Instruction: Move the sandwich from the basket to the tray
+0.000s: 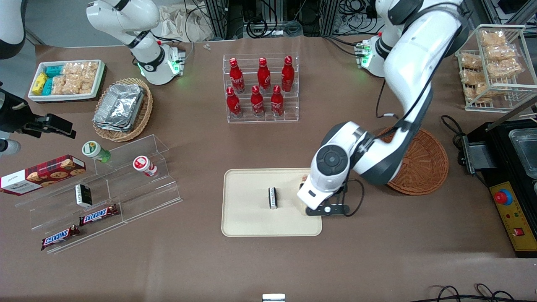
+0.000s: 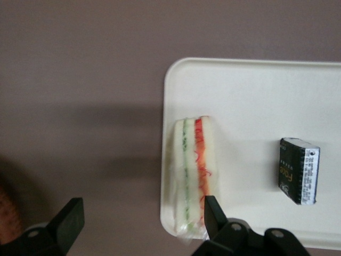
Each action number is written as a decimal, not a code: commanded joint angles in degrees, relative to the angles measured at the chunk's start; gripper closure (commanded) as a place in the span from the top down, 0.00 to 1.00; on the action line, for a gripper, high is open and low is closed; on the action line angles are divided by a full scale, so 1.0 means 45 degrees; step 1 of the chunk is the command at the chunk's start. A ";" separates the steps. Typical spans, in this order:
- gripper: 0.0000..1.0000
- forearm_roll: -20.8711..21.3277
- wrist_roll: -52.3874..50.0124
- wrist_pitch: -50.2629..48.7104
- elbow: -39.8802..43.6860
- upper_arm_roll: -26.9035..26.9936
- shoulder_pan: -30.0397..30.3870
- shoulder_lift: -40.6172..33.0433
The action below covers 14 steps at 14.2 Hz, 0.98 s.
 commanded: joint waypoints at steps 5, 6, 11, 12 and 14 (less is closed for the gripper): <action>1.00 -0.2209 0.0535 -0.0528 -0.2776 -0.0051 0.2621 -0.4704; 1.00 -0.2543 0.1042 -0.0548 -0.3263 -0.0032 0.2857 -0.5329; 1.00 -0.2935 0.3753 -0.2067 -0.4011 0.0183 0.4400 -0.6741; 1.00 -0.3072 0.4670 -0.2342 -0.4010 0.0241 0.4924 -0.6858; 1.00 -0.3424 0.6099 -0.2870 -0.4049 0.0280 0.5727 -0.7248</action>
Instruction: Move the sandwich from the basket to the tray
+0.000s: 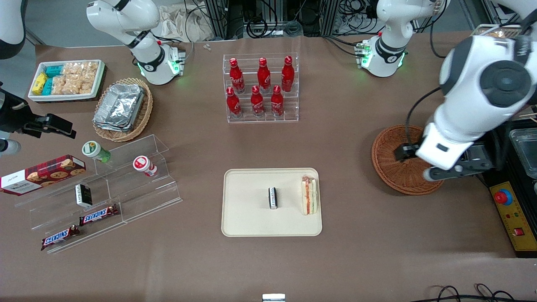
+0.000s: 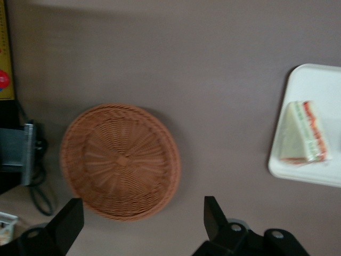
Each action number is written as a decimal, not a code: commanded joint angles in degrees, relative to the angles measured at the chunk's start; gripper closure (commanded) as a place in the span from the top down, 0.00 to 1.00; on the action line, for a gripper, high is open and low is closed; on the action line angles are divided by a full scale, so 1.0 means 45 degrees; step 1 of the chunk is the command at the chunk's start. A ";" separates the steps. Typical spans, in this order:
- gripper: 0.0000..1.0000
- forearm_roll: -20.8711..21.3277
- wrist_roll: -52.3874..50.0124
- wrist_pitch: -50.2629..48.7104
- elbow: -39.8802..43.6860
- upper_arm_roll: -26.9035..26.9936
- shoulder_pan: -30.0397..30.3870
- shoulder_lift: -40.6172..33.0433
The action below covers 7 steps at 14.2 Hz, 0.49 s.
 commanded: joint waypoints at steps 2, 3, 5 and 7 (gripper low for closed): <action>1.00 -0.0690 0.2450 -0.0680 -0.0411 0.2403 -0.0851 -0.1018; 1.00 -0.1252 0.2958 -0.0681 -0.0430 0.4760 -0.2527 -0.1154; 1.00 -0.2096 0.4129 -0.0778 -0.0430 0.7334 -0.4083 -0.1370; 1.00 -0.2136 0.4564 -0.0876 -0.0410 0.7557 -0.4049 -0.1488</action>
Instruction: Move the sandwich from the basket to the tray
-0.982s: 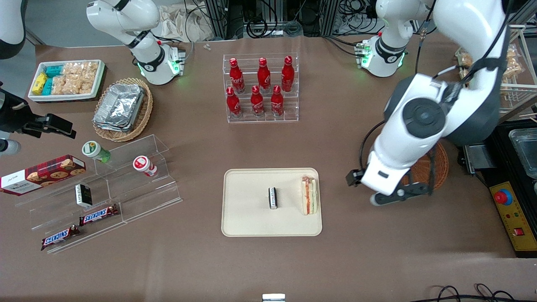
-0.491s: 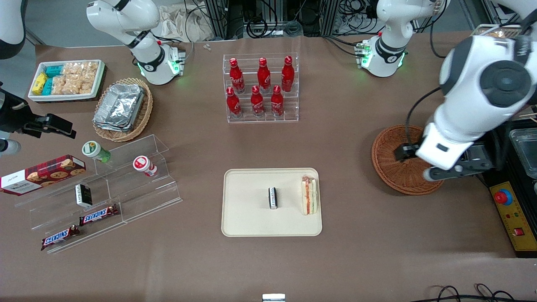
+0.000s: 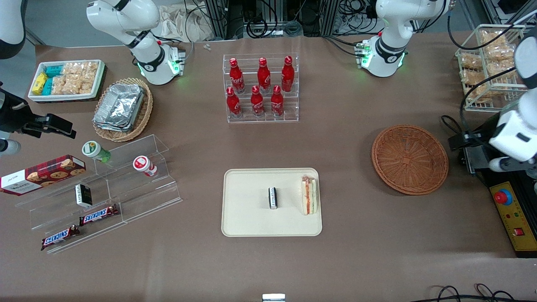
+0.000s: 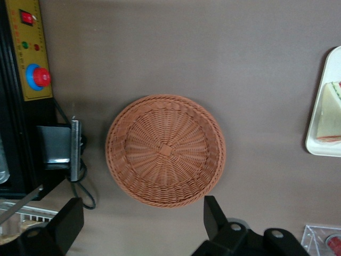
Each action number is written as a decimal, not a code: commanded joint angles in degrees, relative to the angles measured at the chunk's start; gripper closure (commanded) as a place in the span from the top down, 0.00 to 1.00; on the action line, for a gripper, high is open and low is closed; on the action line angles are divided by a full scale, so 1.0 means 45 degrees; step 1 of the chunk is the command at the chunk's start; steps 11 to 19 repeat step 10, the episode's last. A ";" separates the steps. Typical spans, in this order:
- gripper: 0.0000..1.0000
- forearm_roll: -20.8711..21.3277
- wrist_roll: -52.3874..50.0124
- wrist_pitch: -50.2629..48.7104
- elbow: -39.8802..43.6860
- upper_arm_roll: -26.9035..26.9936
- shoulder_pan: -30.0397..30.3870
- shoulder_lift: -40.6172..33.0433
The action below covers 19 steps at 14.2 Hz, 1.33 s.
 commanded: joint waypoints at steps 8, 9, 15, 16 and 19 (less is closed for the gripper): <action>1.00 -0.0300 0.0603 0.0344 0.0492 0.0503 -0.0655 0.0766; 1.00 -0.0320 0.0545 0.0383 0.0493 0.0290 -0.0810 0.0806; 1.00 -0.0242 0.0564 0.0384 0.0474 0.0172 -0.0870 0.0826; 1.00 -0.0242 0.0564 0.0384 0.0474 0.0172 -0.0870 0.0826; 1.00 -0.0242 0.0564 0.0384 0.0474 0.0172 -0.0870 0.0826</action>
